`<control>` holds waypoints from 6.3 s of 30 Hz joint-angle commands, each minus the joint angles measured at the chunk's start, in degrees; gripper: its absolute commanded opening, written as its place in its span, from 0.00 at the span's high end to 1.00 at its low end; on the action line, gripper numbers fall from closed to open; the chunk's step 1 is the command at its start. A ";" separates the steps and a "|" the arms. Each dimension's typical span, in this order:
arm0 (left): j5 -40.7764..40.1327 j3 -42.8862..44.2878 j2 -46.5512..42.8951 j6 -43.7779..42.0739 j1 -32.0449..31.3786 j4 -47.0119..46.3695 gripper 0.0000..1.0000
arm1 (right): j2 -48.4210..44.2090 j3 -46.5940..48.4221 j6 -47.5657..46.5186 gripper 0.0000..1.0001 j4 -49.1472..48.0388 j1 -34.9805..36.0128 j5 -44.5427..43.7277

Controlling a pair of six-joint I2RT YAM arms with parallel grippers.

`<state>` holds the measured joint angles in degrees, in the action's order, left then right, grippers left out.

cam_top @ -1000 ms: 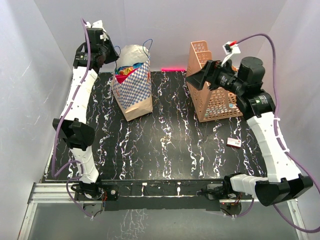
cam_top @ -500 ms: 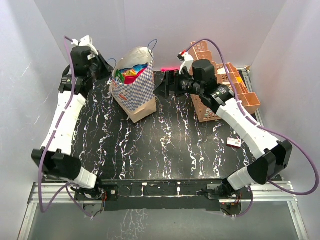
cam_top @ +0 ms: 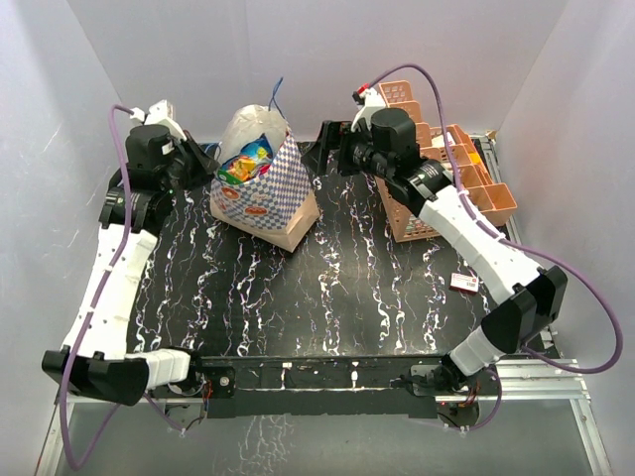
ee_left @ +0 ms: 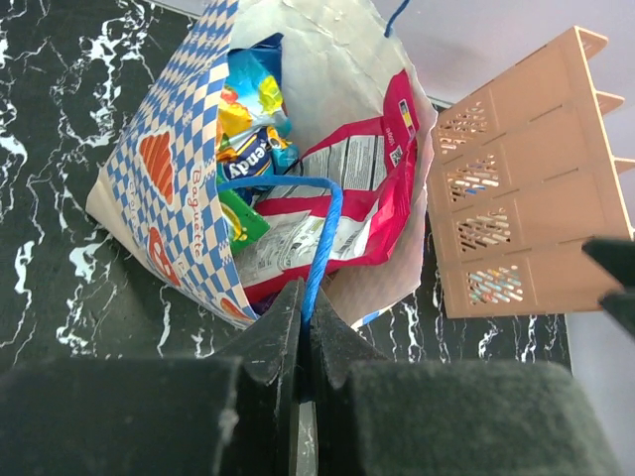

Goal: Take the snacks out of the paper bag
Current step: Adjust the paper bag at the center of the board.

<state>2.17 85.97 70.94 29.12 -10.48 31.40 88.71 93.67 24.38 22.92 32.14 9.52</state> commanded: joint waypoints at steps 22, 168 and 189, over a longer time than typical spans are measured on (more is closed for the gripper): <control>-15.24 -7.92 -18.64 -6.72 -5.97 7.65 1.00 | 34.91 30.49 5.69 0.13 -25.46 3.24 -3.20; 29.45 3.10 4.19 11.25 12.77 -19.13 1.00 | -14.09 -15.07 21.41 0.04 5.08 7.22 -23.43; 23.52 18.79 21.11 8.23 14.47 -27.65 1.00 | -3.58 -14.59 28.79 0.92 -16.28 5.92 -5.20</control>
<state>23.70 96.44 88.31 37.93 3.11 14.04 80.99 71.42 57.08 14.74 38.50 2.46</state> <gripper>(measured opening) 0.015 0.080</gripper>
